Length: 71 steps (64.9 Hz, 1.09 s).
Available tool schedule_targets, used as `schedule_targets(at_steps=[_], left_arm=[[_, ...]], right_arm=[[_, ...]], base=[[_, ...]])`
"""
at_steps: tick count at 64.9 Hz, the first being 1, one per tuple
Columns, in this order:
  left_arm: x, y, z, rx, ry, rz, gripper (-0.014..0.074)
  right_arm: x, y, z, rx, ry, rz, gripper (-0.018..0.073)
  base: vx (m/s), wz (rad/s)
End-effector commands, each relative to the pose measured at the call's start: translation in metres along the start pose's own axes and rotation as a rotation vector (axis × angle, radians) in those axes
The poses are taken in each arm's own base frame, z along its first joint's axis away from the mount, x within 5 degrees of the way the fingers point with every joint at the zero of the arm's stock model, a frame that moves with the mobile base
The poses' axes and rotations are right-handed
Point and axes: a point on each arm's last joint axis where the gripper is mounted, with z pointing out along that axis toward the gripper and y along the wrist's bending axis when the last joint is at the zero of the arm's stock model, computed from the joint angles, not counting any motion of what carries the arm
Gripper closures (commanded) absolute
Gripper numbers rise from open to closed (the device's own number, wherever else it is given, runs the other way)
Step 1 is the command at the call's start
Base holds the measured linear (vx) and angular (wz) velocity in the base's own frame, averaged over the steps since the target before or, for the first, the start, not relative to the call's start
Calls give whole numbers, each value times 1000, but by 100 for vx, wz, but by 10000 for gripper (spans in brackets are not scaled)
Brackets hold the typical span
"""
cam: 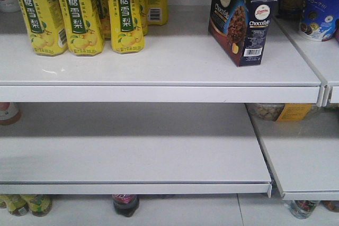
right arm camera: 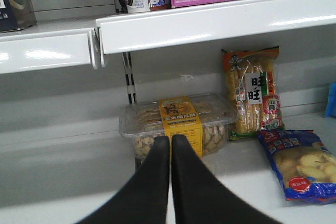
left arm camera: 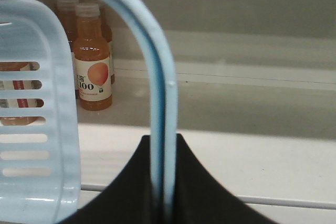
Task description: Left arm holds basket, right arm returns cookies
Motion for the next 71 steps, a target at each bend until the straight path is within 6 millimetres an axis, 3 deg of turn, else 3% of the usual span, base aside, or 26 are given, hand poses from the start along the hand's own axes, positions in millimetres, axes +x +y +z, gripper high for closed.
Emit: schedule_targets(at_steps=[1, 12, 30, 71], left_arm=[[-18, -2, -4, 10, -146, 28, 603], [-18, -2, -4, 10, -146, 28, 603], [-18, -2, -4, 10, -146, 28, 603], [-18, -2, -4, 10, -146, 28, 603]], right_arm=[[-6, 1, -2, -10, -154, -4, 567], [5, 0, 0, -5, -92, -7, 567], [7, 5, 0, -97, -76, -110, 567], [7, 5, 0, -104, -73, -105, 567]], base=[[0, 0], [0, 0], [0, 0], [0, 0]])
